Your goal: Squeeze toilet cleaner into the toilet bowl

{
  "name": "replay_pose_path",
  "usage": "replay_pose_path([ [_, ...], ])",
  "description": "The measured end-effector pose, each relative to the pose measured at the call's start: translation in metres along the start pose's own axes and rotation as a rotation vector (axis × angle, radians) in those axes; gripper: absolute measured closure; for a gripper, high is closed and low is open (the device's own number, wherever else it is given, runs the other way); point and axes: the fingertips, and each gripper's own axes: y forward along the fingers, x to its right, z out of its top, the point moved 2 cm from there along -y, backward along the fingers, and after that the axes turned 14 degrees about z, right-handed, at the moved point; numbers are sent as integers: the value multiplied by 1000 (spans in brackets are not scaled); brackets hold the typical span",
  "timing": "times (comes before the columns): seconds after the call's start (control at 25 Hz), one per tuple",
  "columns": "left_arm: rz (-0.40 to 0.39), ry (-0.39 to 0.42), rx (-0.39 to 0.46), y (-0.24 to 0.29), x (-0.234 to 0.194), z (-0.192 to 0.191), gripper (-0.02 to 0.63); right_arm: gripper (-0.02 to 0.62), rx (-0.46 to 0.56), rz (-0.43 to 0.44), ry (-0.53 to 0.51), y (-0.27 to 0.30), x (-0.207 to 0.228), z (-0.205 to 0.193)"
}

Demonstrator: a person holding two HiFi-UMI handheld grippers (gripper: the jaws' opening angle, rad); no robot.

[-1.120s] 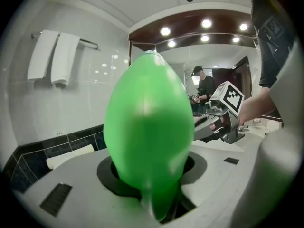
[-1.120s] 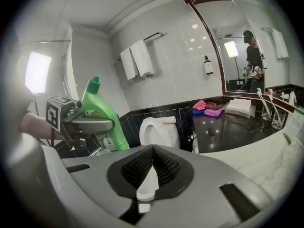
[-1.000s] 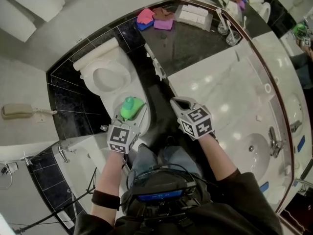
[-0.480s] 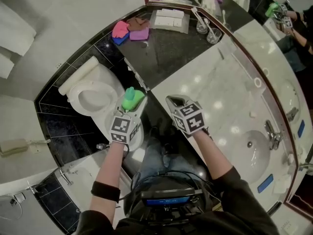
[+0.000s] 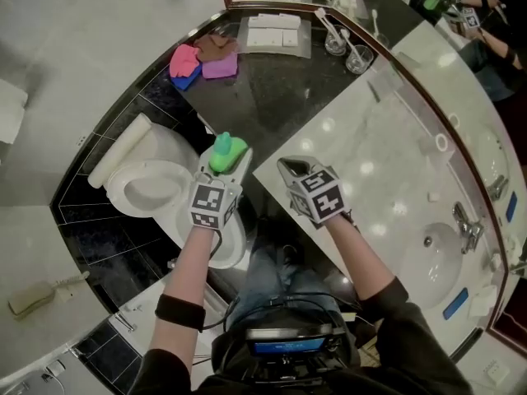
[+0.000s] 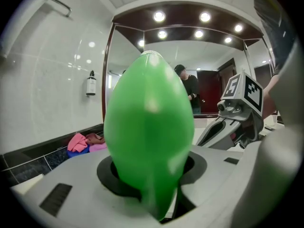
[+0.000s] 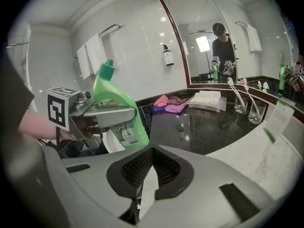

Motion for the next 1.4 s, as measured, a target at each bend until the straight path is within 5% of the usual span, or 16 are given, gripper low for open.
replay_pose_path([
  [0.64,-100,38,14,107,-19,-31,420,592,2,-41,78,66,72,14],
  [1.24,-142,33,15,131,-15,-47,410,592,25,-85,138,64,97,-1],
  [1.4,-170,31,-14,130,-11,-51,237,592,21,-81,138,64,93,-4],
])
